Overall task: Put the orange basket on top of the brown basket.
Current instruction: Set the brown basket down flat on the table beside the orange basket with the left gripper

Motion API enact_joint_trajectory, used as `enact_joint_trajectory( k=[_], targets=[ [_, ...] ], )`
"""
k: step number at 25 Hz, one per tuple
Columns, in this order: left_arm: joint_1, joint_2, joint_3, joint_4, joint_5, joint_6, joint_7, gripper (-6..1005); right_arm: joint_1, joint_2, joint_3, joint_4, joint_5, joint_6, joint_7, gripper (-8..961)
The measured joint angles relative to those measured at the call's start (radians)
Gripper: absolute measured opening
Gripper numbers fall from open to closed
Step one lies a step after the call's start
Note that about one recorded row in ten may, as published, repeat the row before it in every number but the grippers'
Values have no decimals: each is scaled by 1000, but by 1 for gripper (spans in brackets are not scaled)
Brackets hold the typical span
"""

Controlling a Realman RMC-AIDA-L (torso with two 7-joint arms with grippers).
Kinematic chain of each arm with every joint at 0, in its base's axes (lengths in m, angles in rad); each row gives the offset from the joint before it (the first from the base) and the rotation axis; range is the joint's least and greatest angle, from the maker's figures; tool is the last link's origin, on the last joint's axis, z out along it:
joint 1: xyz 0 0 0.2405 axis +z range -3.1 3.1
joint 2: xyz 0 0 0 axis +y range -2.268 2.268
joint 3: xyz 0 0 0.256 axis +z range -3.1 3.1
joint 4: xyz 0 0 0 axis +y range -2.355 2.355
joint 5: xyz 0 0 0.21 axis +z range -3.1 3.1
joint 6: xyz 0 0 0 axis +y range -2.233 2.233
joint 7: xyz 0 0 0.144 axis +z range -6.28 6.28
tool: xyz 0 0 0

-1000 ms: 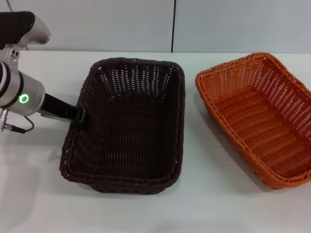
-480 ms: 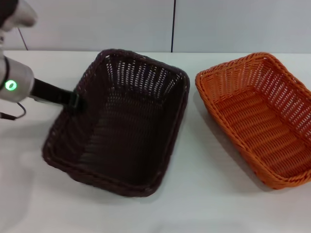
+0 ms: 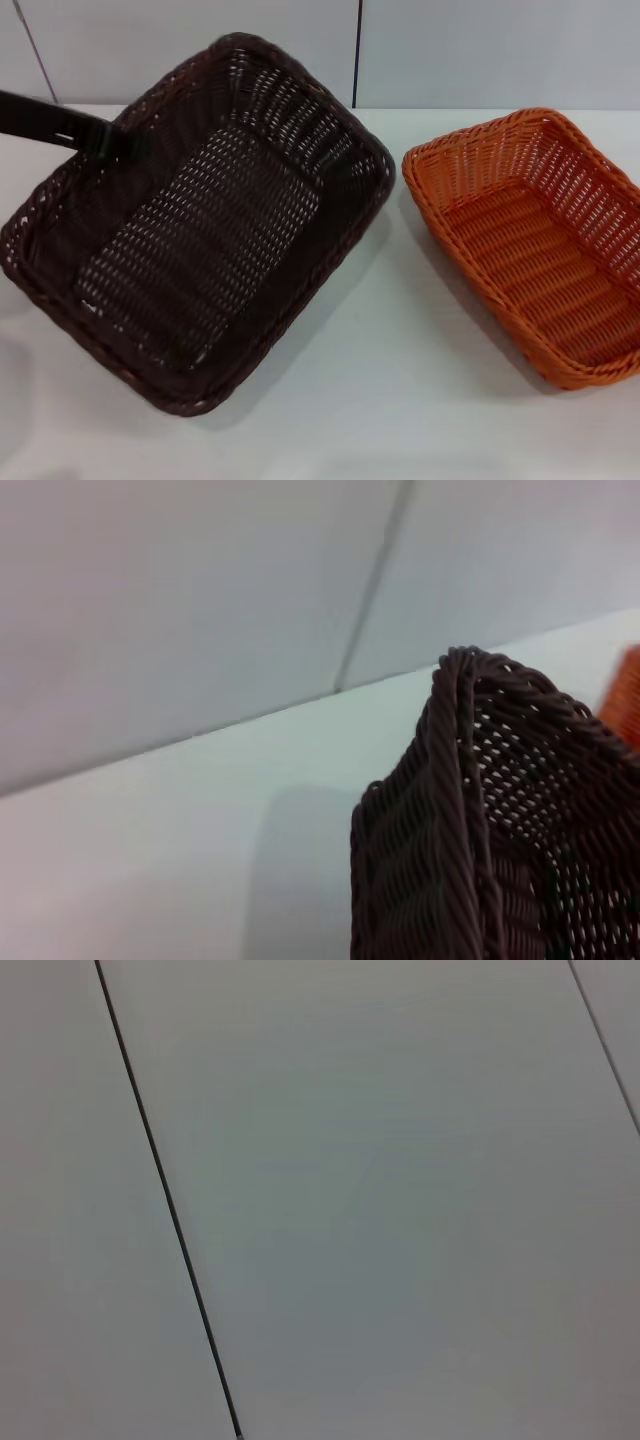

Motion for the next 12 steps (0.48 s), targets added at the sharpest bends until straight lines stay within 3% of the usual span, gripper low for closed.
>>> enact_joint_trajectory(
  k=[1, 6, 8, 11, 12],
  targets=[
    [-11, 13, 5, -17, -15, -47, 78, 205, 0, 0, 1, 1, 0, 0, 0, 841],
    [-28, 15, 6, -20, -21, -88, 138, 205, 0, 0, 1, 0, 0, 0, 0, 841],
    [-62, 6, 38, -5, -24, -131, 261, 205, 0, 0, 1, 0, 0, 0, 0, 841],
    [-70, 1, 55, 4, -25, -130, 284, 205, 0, 1, 1, 1, 0, 0, 0, 841],
    [-93, -16, 100, 37, -22, -106, 323, 205, 0, 1, 1, 1, 0, 0, 0, 841]
  ],
)
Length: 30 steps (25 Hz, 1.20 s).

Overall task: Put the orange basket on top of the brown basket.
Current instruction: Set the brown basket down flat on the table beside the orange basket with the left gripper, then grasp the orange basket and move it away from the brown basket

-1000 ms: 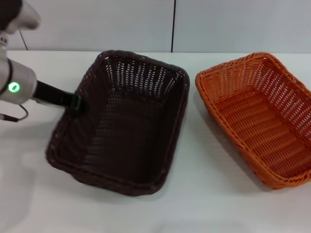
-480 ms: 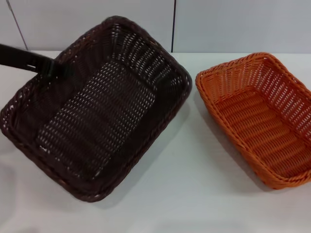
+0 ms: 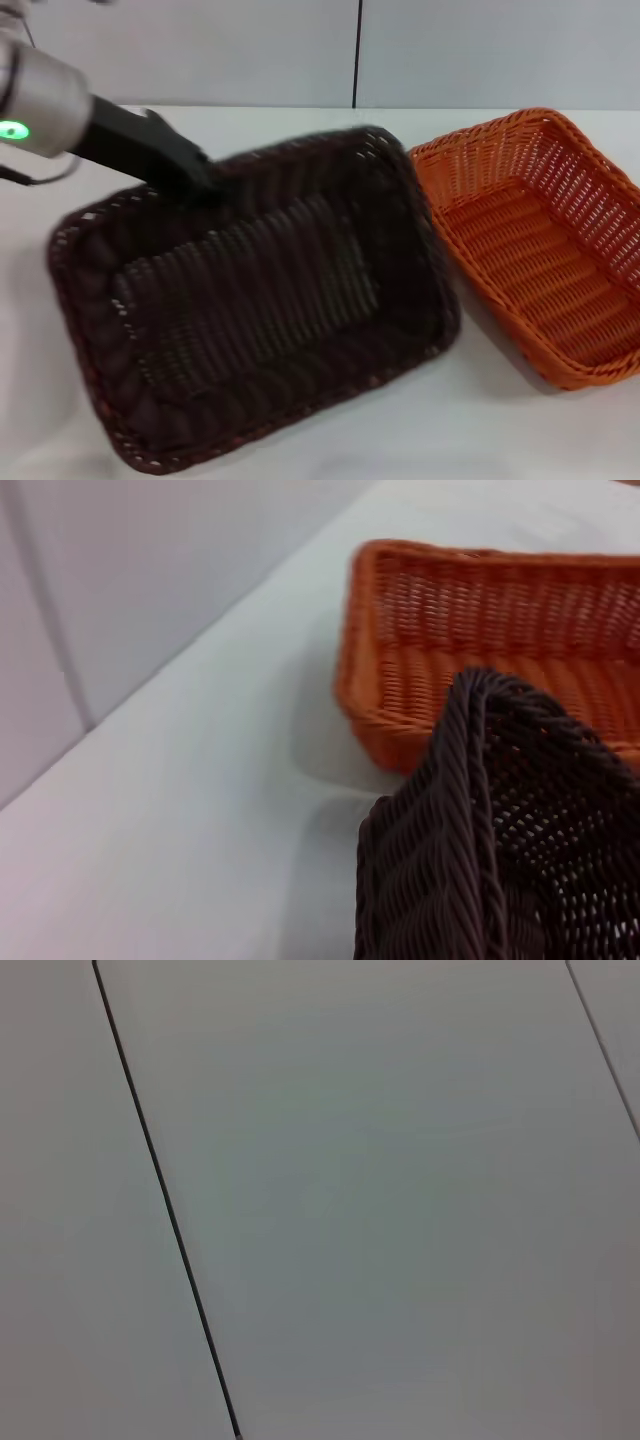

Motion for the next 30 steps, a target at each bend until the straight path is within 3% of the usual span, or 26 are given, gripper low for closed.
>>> enact_joint_trajectory(
  k=[3, 4, 9, 17, 23, 24, 25, 26, 28, 30],
  targets=[
    [-32, -12, 85, 83, 1, 69, 37, 205, -5, 2, 0, 1, 0, 0, 1, 840],
    [-60, -13, 178, 179, 1, 151, 47, 205, -10, 2, 0, 1, 0, 0, 3, 840],
    [-90, -17, 265, 272, 1, 276, 44, 204, -20, 4, 0, 1, 0, 0, 4, 840],
    [-63, -20, 311, 251, -11, 377, 35, 195, -28, 4, -5, 2, -1, 0, 16, 840],
    [-25, -17, 300, 220, -73, 421, 56, 393, -67, 2, -22, -22, -82, -27, 208, 840],
    [-12, -16, 293, 208, -96, 435, 71, 431, -98, 3, -37, -61, -176, -53, 335, 840],
    [-12, -16, 293, 208, -96, 435, 71, 468, -98, 3, -37, -61, -176, -53, 335, 840],
    [-12, -16, 293, 208, -96, 435, 71, 505, -138, 4, -51, -110, -277, -89, 516, 840],
    [0, -15, 258, 212, -125, 446, 101, 580, -156, 4, -52, -131, -317, -105, 595, 839],
    [-6, -13, 254, 230, -125, 447, 110, 753, -197, 3, -56, -201, -421, -157, 776, 839]
  ],
)
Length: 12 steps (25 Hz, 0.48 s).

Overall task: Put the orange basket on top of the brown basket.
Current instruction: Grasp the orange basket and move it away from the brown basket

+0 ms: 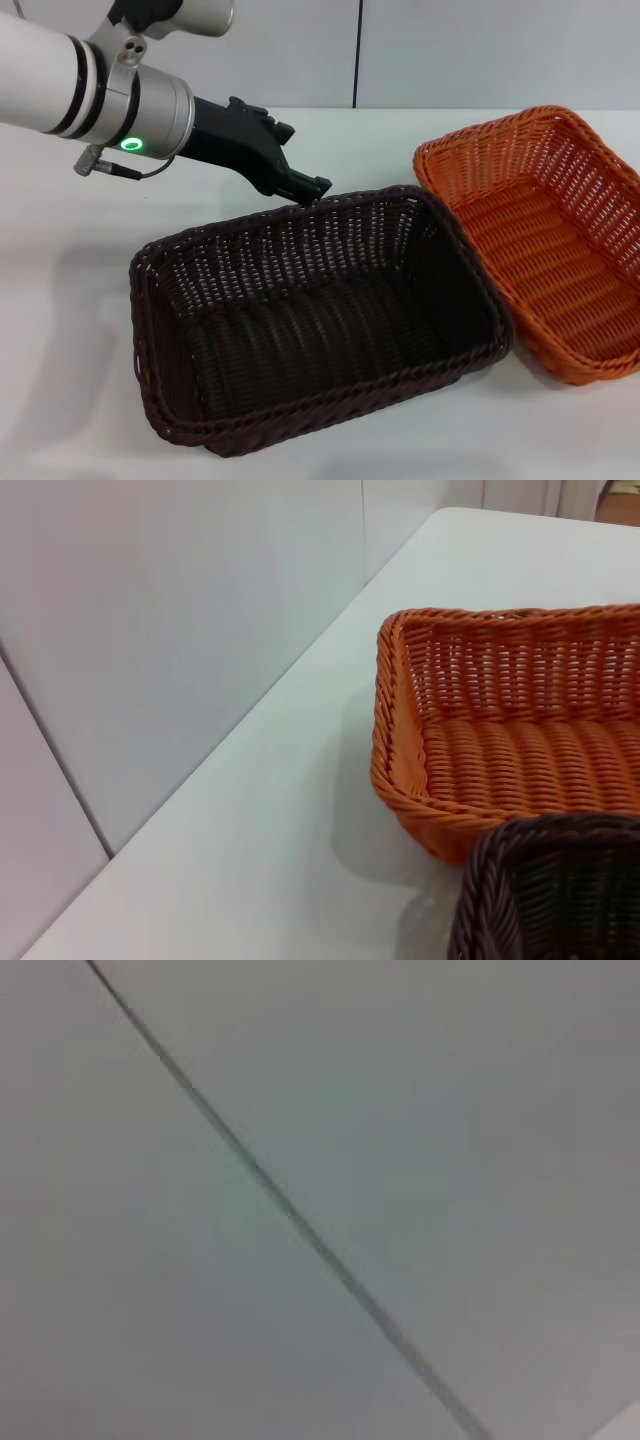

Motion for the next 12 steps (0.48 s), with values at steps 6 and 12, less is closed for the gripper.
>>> enact_joint_trajectory(
  k=[6, 12],
  targets=[
    [-23, 1, -1, 44, 3, 3, 26, 852, -76, -2, 1, -344, -322, -185, 527, 839],
    [-47, 1, -1, 101, 9, 9, 56, 864, -31, -38, 8, -680, -703, -366, 966, 839]
  ],
)
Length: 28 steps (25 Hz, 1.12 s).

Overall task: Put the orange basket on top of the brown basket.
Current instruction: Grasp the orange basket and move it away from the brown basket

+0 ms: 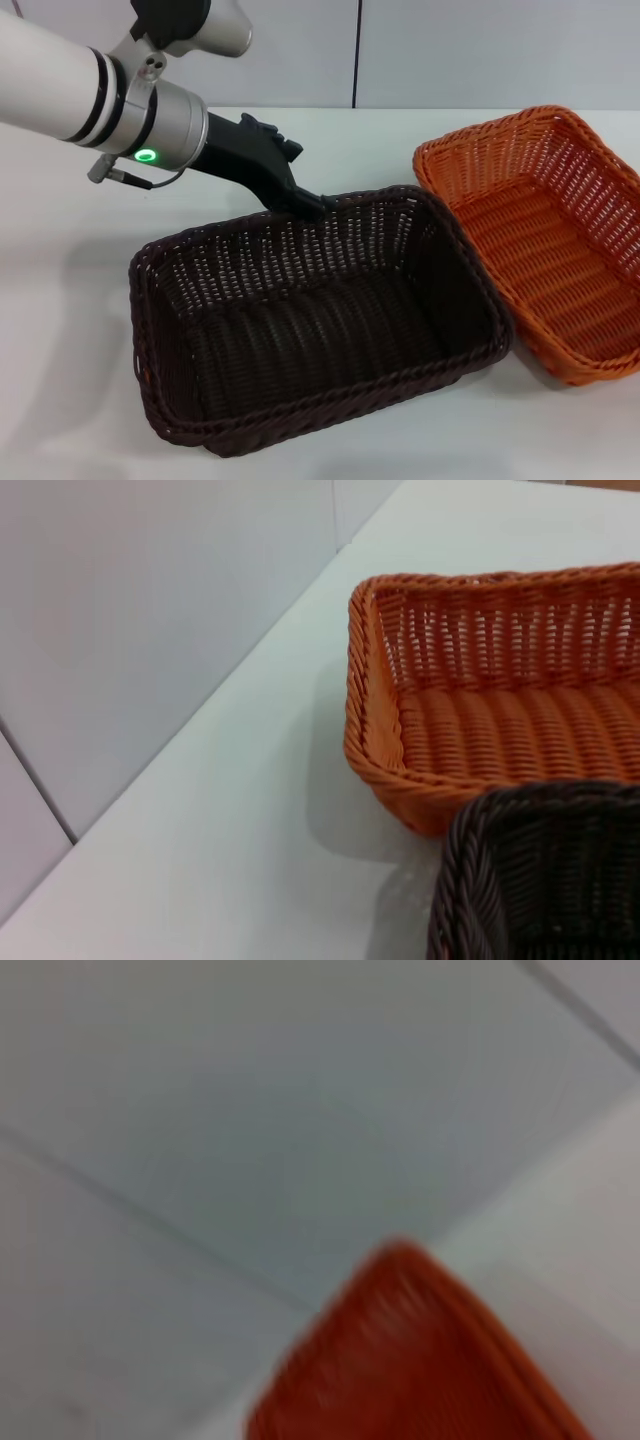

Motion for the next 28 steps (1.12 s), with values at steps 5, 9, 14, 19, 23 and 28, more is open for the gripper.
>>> enact_joint_trajectory(
  k=[5, 9, 14, 19, 23, 28],
  targets=[
    [-1, 0, 0, 25, 1, 2, 9, 864, 96, -54, 8, -9, -259, -49, 72, 839],
    [7, 0, 0, 32, 2, 1, 9, 864, 144, -72, -1, 36, -347, -46, 74, 839],
    [14, 1, 0, 47, 2, 1, 9, 864, 172, -89, -14, 88, -364, -32, 74, 838],
    [14, 4, -15, 56, 4, 2, 9, 864, 187, -93, -19, 121, -369, 8, 75, 838],
    [14, 5, -21, 58, 4, 1, 9, 864, 197, -95, -29, 144, -373, 36, 73, 838],
    [13, 3, -22, 58, 5, 0, 9, 864, 210, -95, -97, 177, -379, 93, 71, 752]
  ],
)
